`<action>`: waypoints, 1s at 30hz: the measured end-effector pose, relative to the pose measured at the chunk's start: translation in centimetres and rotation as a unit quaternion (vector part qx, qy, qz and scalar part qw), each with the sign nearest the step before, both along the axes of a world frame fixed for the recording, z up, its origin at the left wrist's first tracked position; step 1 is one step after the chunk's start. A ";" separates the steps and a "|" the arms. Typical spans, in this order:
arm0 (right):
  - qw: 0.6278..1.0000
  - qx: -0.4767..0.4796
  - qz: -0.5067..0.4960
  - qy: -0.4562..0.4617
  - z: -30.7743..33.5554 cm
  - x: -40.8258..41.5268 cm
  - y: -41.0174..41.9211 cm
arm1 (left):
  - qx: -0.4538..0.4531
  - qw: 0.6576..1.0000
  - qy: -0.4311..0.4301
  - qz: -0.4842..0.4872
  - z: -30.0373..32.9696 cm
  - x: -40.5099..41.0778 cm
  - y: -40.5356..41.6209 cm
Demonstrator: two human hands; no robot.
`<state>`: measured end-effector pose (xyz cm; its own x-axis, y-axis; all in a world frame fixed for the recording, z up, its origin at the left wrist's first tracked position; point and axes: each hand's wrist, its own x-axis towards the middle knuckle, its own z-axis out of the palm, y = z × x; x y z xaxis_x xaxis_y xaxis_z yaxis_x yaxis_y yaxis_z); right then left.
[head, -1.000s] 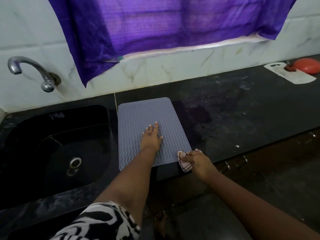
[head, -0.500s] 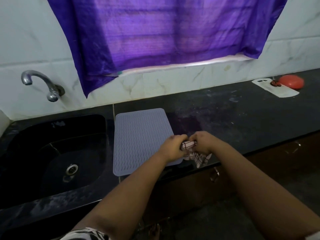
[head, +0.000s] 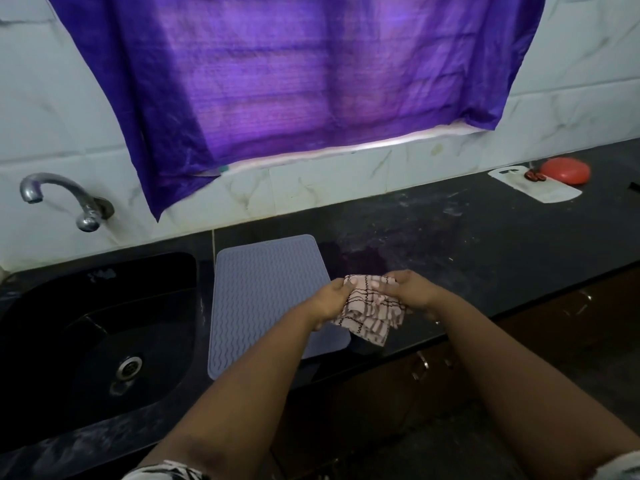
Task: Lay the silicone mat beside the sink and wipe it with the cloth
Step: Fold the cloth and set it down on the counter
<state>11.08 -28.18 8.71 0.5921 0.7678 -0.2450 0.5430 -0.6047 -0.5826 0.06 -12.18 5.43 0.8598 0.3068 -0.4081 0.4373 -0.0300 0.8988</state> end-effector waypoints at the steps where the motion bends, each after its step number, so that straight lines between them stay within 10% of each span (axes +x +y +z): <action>1: 1.000 0.000 -0.010 0.014 0.0 0.5 0.0 | 0.022 1.000 -0.006 -0.006 0.0 0.2 0.2; 5: 0.996 0.000 -0.024 0.085 0.3 2.7 0.8 | 0.070 0.983 0.002 -0.172 -0.3 0.8 2.4; 11: 0.997 -0.042 0.045 0.042 -1.0 5.6 4.0 | 0.286 0.937 -0.110 -0.165 -0.9 5.4 2.9; 17: 0.977 -0.183 0.085 -0.066 -1.4 11.4 8.3 | 0.451 0.860 -0.039 -0.236 -1.0 11.2 6.4; 26: 0.976 0.055 0.002 -0.212 -4.6 18.2 12.2 | 0.598 0.792 -0.086 -0.086 -4.4 18.0 9.1; 30: 0.954 -0.063 0.145 -0.254 -11.3 17.7 10.8 | 0.570 0.803 -0.051 -0.169 -8.3 16.9 8.4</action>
